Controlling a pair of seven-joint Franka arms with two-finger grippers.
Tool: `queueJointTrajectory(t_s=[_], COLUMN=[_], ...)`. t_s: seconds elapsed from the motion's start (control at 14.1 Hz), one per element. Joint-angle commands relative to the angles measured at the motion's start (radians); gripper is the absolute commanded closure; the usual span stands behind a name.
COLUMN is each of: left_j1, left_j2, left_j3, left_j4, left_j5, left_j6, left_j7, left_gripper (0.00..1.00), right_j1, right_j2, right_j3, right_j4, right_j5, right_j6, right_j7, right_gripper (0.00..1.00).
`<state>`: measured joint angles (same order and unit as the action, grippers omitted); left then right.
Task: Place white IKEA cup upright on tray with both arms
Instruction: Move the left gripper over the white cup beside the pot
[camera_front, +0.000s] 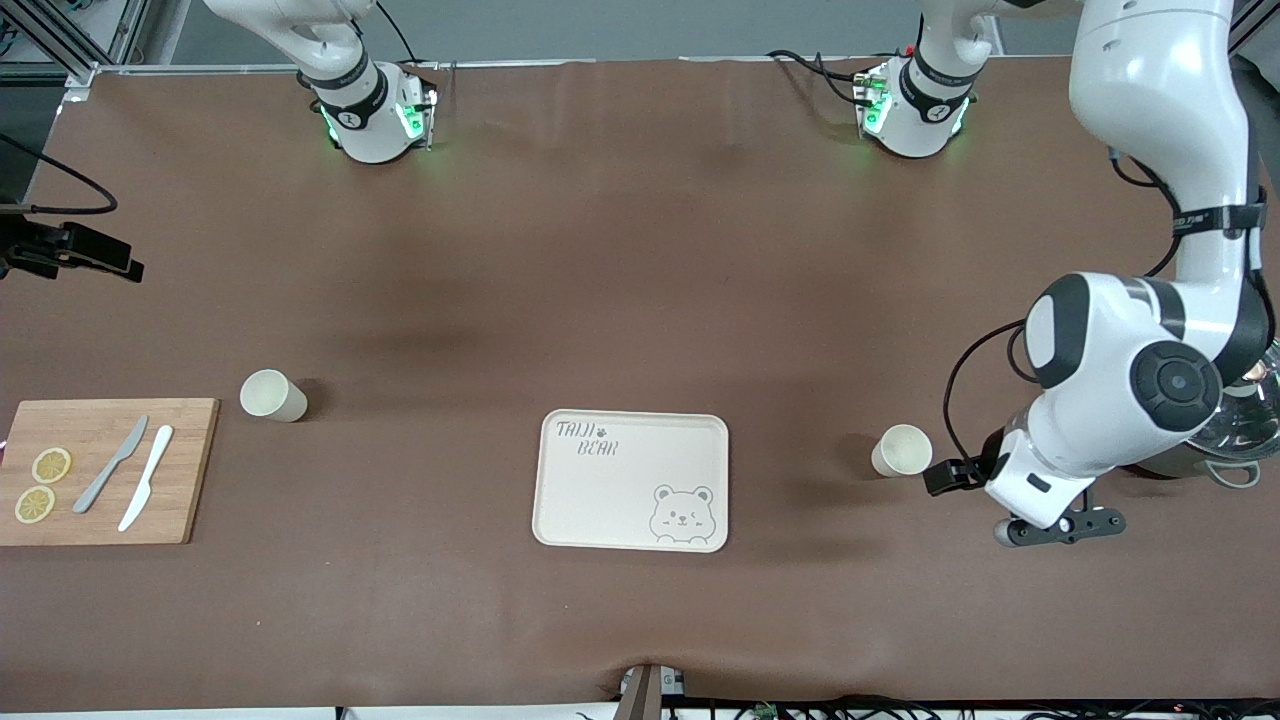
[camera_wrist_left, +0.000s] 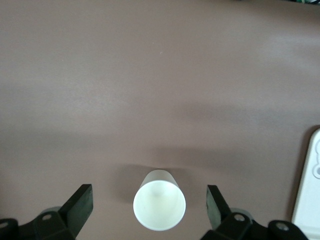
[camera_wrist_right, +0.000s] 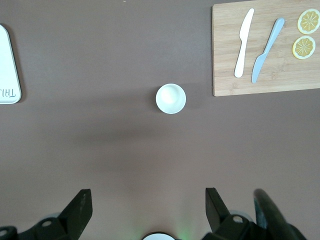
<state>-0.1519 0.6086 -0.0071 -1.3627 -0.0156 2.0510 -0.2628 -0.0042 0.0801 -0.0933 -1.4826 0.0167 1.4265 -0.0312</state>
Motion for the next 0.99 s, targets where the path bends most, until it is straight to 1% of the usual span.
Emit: queueJointTrajectory(t_s=[0.0, 0.35, 0.64, 0.92], left_j1=[0.002, 0.0, -0.003, -0.006], left_j2=[0.033, 0.051, 0.046, 0.014], left_j3=[-0.002, -0.002, -0.002, -0.001], left_j4=[0.014, -0.013, -0.085, -0.15], left_j5=[0.022, 0.02, 0.02, 0.023], left_j6=[0.021, 0.035, 0.084, 0.086], left_j7=[0.004, 0.004, 0.002, -0.01], left_gripper=[0.0, 0.0, 0.0, 0.0], right_j1=[-0.011, -0.013, -0.025, -0.036], right_j2=[0.026, 0.082, 0.101, 0.105], right_j3=[0.009, 0.007, 0.007, 0.009], right_j4=[0.025, 0.047, 0.05, 0.05], right_j5=[-0.02, -0.026, -0.024, -0.023], right_j6=[-0.009, -0.006, 0.008, 0.009], right_j7=[0.004, 0.008, 0.0, -0.001], right_gripper=[0.0, 0.0, 0.0, 0.0])
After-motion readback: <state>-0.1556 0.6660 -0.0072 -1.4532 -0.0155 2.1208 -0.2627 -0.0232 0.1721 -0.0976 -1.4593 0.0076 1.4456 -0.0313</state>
